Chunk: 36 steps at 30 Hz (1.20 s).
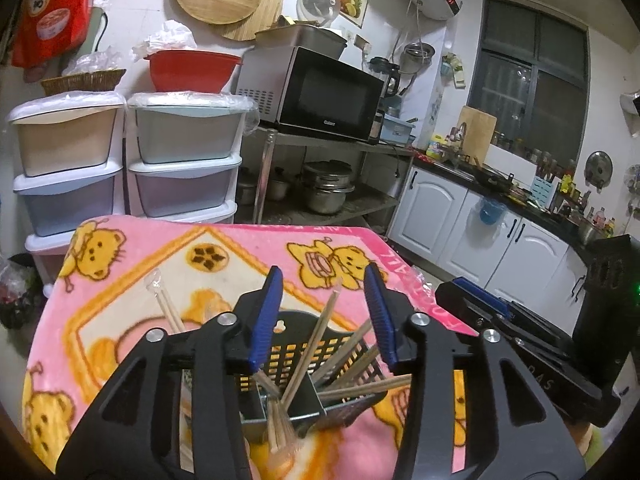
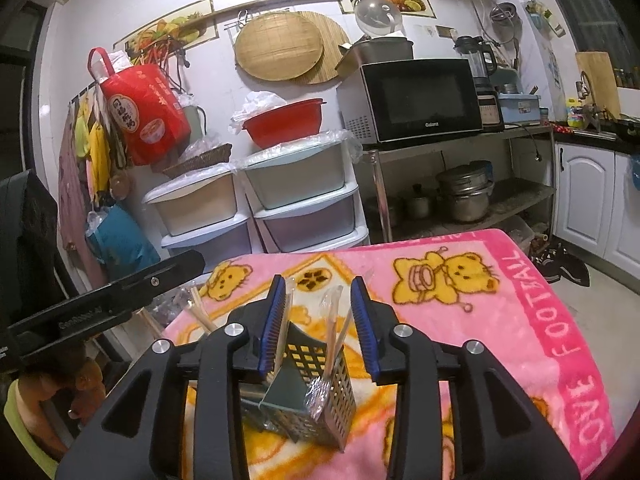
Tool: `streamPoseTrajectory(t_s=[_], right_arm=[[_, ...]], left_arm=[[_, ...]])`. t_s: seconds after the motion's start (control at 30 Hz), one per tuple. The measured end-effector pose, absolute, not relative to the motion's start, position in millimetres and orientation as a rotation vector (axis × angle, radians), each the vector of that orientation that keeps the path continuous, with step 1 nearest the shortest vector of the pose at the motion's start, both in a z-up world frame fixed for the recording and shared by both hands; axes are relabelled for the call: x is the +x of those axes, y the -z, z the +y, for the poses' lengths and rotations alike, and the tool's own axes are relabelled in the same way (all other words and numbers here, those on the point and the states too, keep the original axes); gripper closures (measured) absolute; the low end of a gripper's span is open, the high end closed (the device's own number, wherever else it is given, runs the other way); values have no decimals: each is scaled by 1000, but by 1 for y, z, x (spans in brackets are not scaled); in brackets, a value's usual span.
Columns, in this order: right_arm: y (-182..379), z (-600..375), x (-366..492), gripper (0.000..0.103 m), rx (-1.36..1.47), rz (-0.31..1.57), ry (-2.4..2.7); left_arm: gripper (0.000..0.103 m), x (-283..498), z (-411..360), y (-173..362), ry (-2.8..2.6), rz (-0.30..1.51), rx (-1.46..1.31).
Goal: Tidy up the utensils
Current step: 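Open the left tool to release its chopstick while the right tool opens too, then move both tools back toward the last wrapped chopstick on the blanket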
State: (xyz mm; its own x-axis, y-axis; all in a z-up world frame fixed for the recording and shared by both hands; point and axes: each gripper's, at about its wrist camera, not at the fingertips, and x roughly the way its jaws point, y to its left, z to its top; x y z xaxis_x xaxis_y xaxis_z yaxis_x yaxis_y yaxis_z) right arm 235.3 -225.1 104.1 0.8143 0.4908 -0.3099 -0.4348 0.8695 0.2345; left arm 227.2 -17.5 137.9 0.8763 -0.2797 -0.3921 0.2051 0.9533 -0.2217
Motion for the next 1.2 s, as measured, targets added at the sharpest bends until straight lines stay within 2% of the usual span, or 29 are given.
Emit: streamPoseTrajectory(t_s=[0.07,0.2,0.27,0.4,0.53,0.67,0.87,1.2], right_arm=[[-104,-225,231,66,150,376,-500],[-105,-223,224,63,136,380,-504],[-105,-223,221,61,132,383,-505],[-106,-223,212,56,124,380,-509],[-109,-222,199,47,116,374,-517],[-110,-223,186,40,107,363,-520],[-109,-223,170,35,93,354,-520],[-94,-225,153,33,86,384,-515]], left_arm=[[58,223,-18,-139,256,434,-174],[40,214,-16,-143,251,435,-174],[37,209,-15,-144,254,429,-171],[25,198,-12,-145,263,424,-171],[12,187,-11,-144,258,418,-162],[11,175,-10,-145,241,397,-149],[11,159,-7,-140,249,399,-147],[11,142,-8,-125,261,428,-143]])
